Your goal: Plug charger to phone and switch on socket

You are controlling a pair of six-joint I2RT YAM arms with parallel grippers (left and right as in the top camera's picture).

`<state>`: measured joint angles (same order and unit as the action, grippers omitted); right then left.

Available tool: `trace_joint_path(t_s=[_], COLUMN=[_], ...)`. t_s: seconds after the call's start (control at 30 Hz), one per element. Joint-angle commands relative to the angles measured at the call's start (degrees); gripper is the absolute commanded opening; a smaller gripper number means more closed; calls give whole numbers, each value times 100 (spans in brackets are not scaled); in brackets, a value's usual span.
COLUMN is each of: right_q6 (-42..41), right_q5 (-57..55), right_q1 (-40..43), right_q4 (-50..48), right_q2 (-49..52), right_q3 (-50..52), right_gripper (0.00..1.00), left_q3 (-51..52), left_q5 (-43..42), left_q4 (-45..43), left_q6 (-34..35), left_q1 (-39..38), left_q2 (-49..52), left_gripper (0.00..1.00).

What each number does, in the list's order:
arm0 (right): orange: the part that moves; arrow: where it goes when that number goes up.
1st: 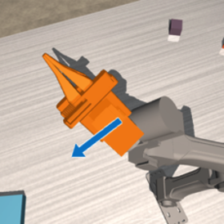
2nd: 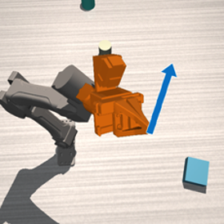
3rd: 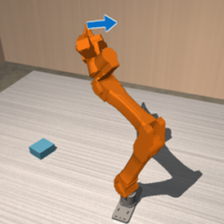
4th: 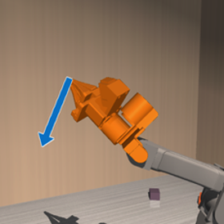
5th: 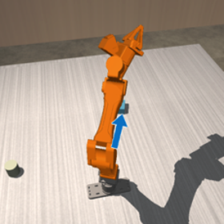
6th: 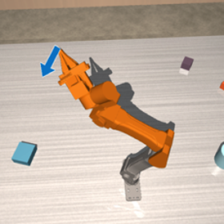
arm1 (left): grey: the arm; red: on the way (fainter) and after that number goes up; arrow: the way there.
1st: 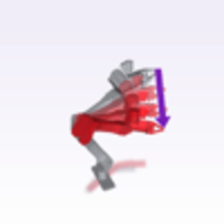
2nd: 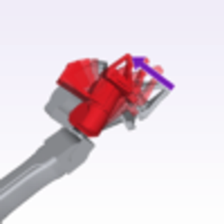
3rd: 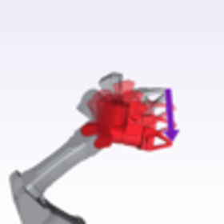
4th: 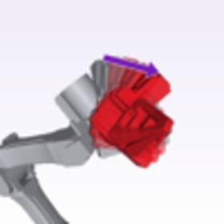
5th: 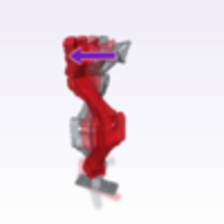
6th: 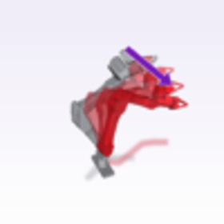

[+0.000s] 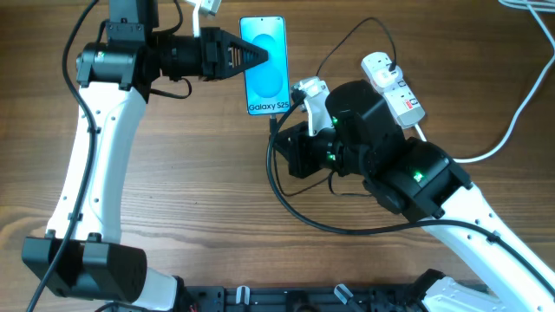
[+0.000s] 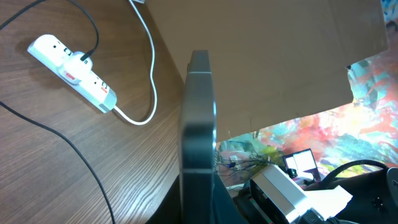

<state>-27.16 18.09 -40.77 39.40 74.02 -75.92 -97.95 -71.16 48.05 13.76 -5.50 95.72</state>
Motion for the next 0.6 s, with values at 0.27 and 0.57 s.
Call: trace_joint_path(t_s=[0.27, 0.57], right_q6=[57, 59], right_q5=[286, 304], right_q1=[24, 24], right_q4=[-42, -122], right_q2=[109, 109], right_q3=[-92, -90], right_gripper=[5, 5], left_q3=[-50, -50], left_q5=[-275, -275], left_q4=[-52, -70], left_q6=[-140, -142], left_q1=[11, 11], left_q2=[-2, -2], left_gripper=[4, 4])
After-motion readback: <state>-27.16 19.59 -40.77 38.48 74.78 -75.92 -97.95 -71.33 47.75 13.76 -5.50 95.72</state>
